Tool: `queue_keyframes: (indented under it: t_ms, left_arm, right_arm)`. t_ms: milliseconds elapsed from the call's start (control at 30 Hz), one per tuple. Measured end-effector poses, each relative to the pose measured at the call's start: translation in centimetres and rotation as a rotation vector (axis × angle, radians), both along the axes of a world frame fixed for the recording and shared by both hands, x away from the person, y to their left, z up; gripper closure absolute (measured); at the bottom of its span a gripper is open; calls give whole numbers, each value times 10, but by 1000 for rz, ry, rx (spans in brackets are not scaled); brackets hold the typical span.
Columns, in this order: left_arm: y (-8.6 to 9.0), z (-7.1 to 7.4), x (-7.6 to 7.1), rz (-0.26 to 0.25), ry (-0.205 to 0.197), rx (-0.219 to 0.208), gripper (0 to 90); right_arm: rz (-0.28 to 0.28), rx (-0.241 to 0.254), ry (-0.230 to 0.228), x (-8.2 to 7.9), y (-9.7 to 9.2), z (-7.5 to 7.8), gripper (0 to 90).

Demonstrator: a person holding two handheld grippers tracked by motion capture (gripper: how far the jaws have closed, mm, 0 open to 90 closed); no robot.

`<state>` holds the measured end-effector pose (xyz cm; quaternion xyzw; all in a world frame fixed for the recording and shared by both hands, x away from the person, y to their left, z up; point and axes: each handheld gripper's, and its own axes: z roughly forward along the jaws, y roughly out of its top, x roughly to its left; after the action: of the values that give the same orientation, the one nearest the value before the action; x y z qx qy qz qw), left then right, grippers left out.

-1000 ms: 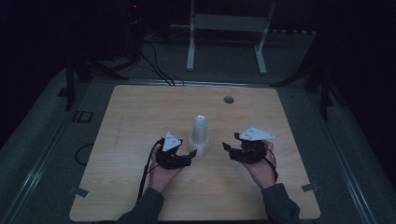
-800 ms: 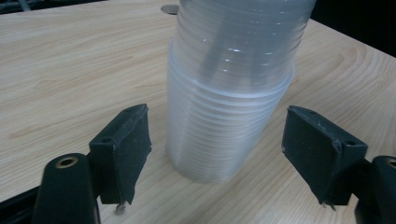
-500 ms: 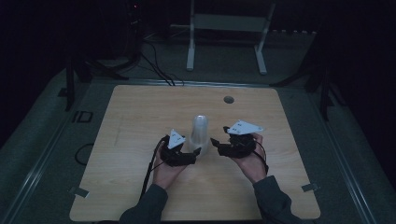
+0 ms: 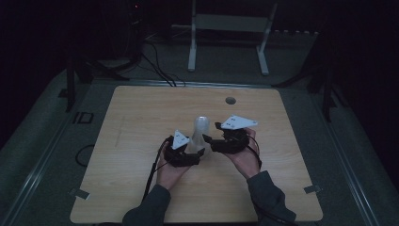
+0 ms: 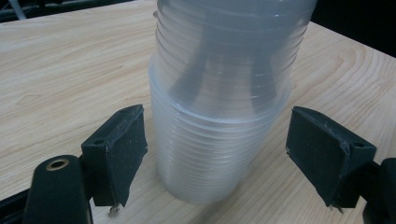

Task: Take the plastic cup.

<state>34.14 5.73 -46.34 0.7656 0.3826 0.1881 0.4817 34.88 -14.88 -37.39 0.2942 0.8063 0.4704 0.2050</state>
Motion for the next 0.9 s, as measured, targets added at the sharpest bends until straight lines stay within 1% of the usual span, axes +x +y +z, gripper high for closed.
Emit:
queue_keyframes:
  t_ms: [233, 400, 500, 667, 733, 900]
  left_arm:
    - [0, 0, 1, 4, -3, -5, 216]
    - [0, -1, 0, 4, -6, -4, 221]
    - [0, -1, 1, 3, -7, -3, 221]
    - [-1, -3, 1, 0, -15, 2, 226]
    - [-1, -2, 1, -2, -16, -1, 226]
    - [-1, -3, 2, 1, -23, -2, 226]
  right_arm:
    - [7, 12, 0, 7, 9, 0, 337]
    - [12, 40, 10, 13, 12, -1, 336]
    - [14, 45, 10, 17, 14, -1, 335]
    - [23, 35, 10, 21, 20, -2, 330]
    - [23, 37, 18, 23, 22, -2, 330]
    - [32, 23, 16, 25, 25, -2, 342]
